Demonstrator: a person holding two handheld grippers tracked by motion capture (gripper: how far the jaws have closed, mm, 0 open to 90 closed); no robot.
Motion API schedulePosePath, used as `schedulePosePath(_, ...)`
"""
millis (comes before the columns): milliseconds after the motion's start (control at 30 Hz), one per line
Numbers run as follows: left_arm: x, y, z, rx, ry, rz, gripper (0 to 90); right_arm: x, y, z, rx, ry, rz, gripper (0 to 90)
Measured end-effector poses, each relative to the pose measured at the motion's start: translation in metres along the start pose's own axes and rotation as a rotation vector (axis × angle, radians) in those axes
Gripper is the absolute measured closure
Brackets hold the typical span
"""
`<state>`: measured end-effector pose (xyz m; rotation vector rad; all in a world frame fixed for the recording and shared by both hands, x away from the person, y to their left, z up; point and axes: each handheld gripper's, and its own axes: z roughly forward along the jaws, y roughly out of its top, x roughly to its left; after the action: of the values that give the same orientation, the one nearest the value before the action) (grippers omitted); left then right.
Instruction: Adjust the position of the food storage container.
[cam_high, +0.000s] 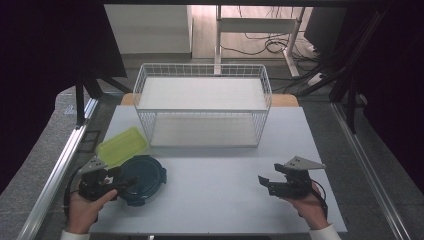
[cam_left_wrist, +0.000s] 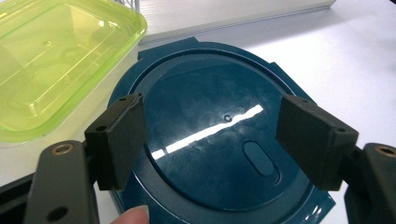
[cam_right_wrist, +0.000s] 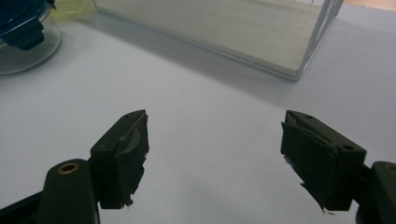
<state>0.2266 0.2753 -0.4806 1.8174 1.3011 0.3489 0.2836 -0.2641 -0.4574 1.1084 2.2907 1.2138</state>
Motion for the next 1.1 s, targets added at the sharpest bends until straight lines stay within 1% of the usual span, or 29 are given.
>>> schedulePosePath(133, -0.001, -0.001, -0.001, -0.008, 0.002, -0.002, 23.8, -0.003, 0.001, -0.001, -0.003, 0.005, 0.019, 23.3)
schedulePosePath(200, -0.002, -0.001, -0.001, -0.009, 0.002, 0.004, 23.6, -0.006, 0.000, -0.001, 0.000, -0.004, 0.036, 23.6)
schedulePosePath(367, -0.003, 0.001, -0.001, -0.009, 0.010, 0.008, 23.3, -0.009, -0.001, -0.001, 0.003, -0.007, 0.049, 25.2)
schedulePosePath(567, -0.004, 0.005, -0.008, -0.016, 0.020, 0.006, 23.2, -0.013, -0.002, -0.002, -0.003, 0.003, 0.066, 26.0)
schedulePosePath(667, -0.004, 0.007, -0.009, -0.020, 0.024, 0.007, 23.2, -0.013, -0.003, -0.001, 0.005, 0.007, 0.066, 26.0)
schedulePosePath(800, -0.002, 0.009, -0.009, -0.004, 0.037, 0.013, 24.9, -0.013, -0.002, -0.001, 0.000, 0.013, 0.066, 26.0)
schedulePosePath(933, 0.002, 0.010, -0.010, 0.001, 0.037, -0.001, 28.1, -0.014, -0.003, -0.001, 0.003, 0.013, 0.065, 26.0)
schedulePosePath(1000, 0.004, 0.011, -0.012, 0.002, 0.028, -0.009, 28.3, -0.014, -0.003, -0.001, 0.002, 0.010, 0.064, 26.1)
schedulePosePath(1067, 0.005, 0.012, -0.015, 0.006, 0.033, -0.012, 29.3, -0.013, -0.002, -0.003, -0.019, -0.001, 0.055, 26.5)
schedulePosePath(1100, 0.006, 0.013, -0.016, 0.010, 0.034, -0.010, 29.3, -0.013, -0.002, -0.003, -0.019, -0.001, 0.055, 26.5)
